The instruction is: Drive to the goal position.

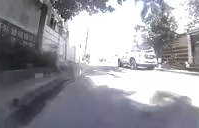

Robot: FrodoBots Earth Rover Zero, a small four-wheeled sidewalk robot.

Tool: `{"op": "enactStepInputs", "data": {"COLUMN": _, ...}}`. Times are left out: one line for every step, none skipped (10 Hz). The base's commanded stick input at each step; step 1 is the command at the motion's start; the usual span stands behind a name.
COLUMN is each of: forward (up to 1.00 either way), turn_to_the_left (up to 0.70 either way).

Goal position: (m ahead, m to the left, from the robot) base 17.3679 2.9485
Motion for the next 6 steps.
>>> {"op": "enactStepInputs", "data": {"forward": 1.00, "turn_to_the_left": -0.25}}
{"op": "enactStepInputs", "data": {"forward": 1.00, "turn_to_the_left": -0.05}}
{"op": "enactStepInputs", "data": {"forward": 1.00, "turn_to_the_left": 0.00}}
{"op": "enactStepInputs", "data": {"forward": 1.00, "turn_to_the_left": 0.00}}
{"op": "enactStepInputs", "data": {"forward": 1.00, "turn_to_the_left": 0.00}}
{"op": "enactStepInputs", "data": {"forward": 1.00, "turn_to_the_left": 0.00}}
